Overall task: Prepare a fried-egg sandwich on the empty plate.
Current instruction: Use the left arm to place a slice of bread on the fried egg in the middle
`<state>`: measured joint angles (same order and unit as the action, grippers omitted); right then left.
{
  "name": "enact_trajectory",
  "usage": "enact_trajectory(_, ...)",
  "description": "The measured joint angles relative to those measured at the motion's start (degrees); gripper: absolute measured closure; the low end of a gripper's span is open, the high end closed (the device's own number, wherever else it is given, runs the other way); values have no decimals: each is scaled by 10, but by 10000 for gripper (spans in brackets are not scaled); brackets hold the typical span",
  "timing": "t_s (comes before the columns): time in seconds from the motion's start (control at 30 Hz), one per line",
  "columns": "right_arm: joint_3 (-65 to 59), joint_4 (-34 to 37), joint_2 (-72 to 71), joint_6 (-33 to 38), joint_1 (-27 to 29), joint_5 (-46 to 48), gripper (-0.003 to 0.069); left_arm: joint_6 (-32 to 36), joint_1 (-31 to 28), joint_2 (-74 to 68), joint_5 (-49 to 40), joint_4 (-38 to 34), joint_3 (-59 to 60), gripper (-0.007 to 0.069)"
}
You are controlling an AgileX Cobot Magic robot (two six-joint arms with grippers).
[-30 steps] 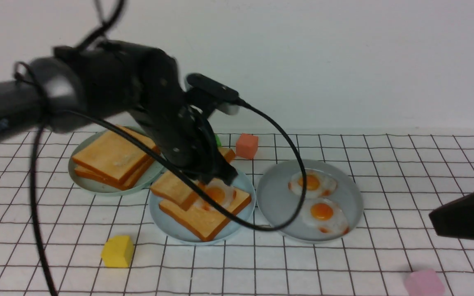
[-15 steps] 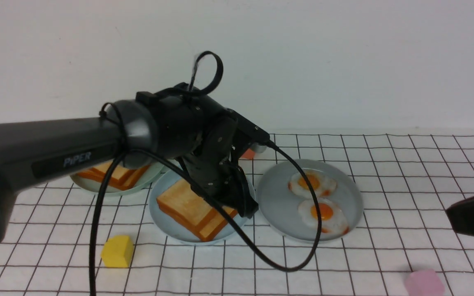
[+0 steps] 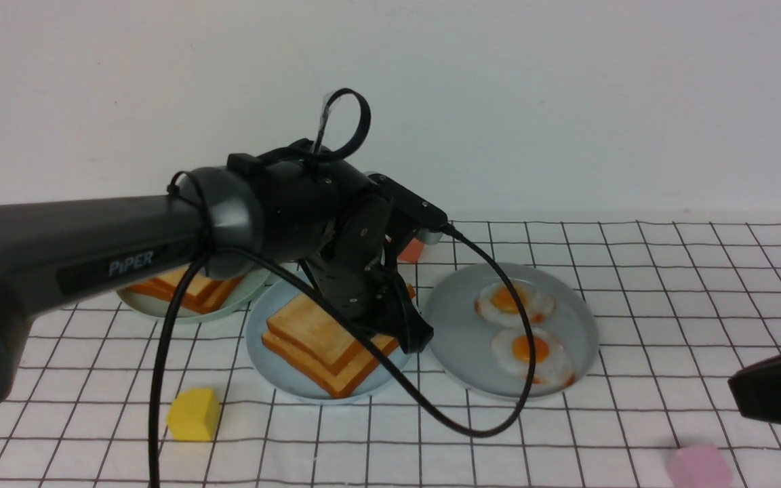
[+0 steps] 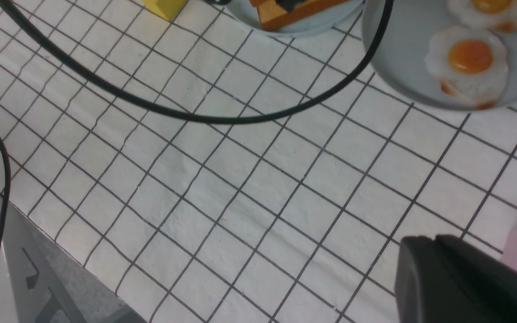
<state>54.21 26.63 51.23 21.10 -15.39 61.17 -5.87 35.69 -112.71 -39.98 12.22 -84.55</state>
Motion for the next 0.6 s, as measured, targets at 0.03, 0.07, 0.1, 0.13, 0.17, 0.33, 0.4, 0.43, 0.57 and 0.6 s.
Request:
enact_trajectory(0.03,-2,1,0,0,0,0,606,-7,0,0,1,0,0,459)
enact_trajectory(0.07,-2,1,0,0,0,0,606,-8,0,0,0,0,0,454)
enact_trajectory(0.1,-4,2,0,0,0,0,605,-15,0,0,1,0,0,421)
enact_trajectory(0.13,-4,2,0,0,0,0,603,-16,0,0,1,0,0,398)
enact_trajectory(0.17,-4,2,0,0,0,0,603,-18,0,0,1,1,0,376)
enact_trajectory(0.33,-4,5,0,0,0,0,603,-20,0,0,-1,-5,0,338)
enact_trajectory(0.4,-4,9,0,0,0,1,603,-20,0,1,-7,-11,0,336)
enact_trajectory(0.43,-4,11,0,0,0,2,601,-20,0,4,-11,-16,0,338)
enact_trajectory(0.57,-4,12,-6,0,0,2,601,-20,0,45,-31,-46,1,409)
enact_trajectory(0.6,-4,12,-11,0,0,2,599,-20,0,72,-35,-59,1,445)
